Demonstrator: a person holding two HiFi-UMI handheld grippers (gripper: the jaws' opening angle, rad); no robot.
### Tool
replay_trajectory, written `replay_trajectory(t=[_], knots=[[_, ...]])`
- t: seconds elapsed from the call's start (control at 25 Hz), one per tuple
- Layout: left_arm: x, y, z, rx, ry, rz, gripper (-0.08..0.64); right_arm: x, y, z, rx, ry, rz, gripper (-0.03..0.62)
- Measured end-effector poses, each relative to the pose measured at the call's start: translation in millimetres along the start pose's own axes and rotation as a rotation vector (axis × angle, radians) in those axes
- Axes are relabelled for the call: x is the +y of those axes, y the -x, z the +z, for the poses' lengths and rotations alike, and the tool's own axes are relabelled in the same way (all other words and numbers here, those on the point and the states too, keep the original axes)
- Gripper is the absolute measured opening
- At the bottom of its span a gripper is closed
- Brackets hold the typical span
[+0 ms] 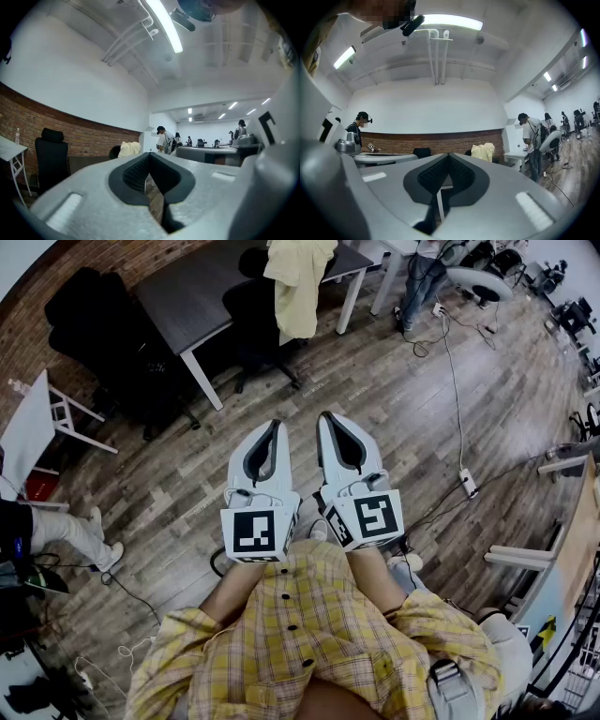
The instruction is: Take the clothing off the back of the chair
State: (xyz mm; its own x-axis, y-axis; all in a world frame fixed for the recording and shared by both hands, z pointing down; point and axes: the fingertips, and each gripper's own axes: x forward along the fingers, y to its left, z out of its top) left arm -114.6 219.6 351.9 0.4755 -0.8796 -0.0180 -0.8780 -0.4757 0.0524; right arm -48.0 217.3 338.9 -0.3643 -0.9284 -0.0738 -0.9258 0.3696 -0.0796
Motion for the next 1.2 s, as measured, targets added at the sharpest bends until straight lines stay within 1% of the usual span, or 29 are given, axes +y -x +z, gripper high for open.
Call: replay_trajectory(t=[0.12, 0.32, 0.44, 0.6, 0.76, 0.88, 0.96, 1.2], knots=[[-4, 0, -2, 0.000, -0.002, -0.001, 0.000, -2, 2, -4, 0.005, -0.005, 0.000, 0.000], [-8, 1, -6, 0.006, -0.006, 0.017, 0.000, -4, 4, -5, 0.004, -0.007, 0.023, 0.000], [-15, -3, -7, 0.010, -0.017, 0.025, 0.000, -12, 8, -4, -0.004, -0.033, 0.034, 0.000], [-29, -16, -11, 0.014, -0.017, 0.032, 0.000, -30, 11, -6, -0.003, -0.040, 0.044, 0.001], [-52, -33, -12, 0.007, -0.028, 0.042, 0.000, -59, 18, -7, -0.002, -0.038, 0.049, 0.002], [-68, -43, -15, 0.002, -0.048, 0.062, 0.000, -79, 22, -8, -0.012, -0.046, 0.059, 0.002], [-77, -48, -17, -0.001, -0.047, 0.078, 0.000, -90, 25, -10, -0.012, -0.041, 0.068, 0.002], [-87, -61, -28, 0.014, -0.046, 0.117, 0.000, -108, 22, -15, 0.000, -0.041, 0.106, 0.002]])
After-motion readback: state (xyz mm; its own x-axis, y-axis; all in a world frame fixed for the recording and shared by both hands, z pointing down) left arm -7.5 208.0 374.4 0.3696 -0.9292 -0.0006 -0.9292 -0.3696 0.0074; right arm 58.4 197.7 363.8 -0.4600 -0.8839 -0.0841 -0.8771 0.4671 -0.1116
